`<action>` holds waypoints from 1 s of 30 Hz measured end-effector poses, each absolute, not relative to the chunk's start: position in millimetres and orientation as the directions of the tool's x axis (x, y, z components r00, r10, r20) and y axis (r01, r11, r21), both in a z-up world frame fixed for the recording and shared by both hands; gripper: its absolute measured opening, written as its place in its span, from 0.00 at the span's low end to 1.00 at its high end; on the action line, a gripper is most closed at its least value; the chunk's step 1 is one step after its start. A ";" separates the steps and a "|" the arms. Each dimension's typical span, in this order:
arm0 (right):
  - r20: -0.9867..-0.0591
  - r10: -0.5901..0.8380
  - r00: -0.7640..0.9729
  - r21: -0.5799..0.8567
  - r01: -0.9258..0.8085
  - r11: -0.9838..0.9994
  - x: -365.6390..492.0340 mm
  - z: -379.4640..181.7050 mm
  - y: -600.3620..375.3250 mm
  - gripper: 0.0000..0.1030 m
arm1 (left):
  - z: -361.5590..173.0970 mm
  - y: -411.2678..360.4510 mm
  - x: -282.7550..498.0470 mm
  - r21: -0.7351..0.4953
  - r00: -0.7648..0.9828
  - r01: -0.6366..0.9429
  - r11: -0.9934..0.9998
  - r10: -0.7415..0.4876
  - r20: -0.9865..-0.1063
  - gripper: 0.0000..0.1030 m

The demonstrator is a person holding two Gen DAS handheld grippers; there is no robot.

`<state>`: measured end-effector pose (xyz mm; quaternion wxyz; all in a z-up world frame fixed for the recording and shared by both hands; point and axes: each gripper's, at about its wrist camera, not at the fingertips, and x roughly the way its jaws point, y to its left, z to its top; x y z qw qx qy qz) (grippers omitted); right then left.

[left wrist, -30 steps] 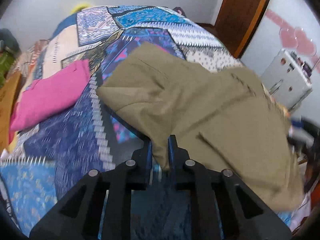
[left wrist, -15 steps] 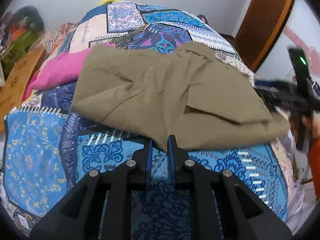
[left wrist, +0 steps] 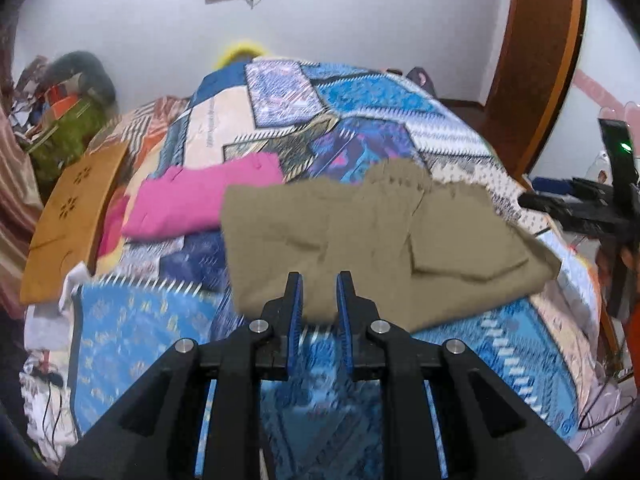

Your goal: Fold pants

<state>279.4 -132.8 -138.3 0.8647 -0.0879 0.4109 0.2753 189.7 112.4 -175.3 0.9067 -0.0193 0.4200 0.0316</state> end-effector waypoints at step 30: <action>-0.816 0.245 0.524 -0.027 -0.458 0.889 219.2 -155.7 -147.3 0.62 | -231.7 176.6 190.6 0.037 0.532 -0.180 0.983 0.129 -0.837 0.19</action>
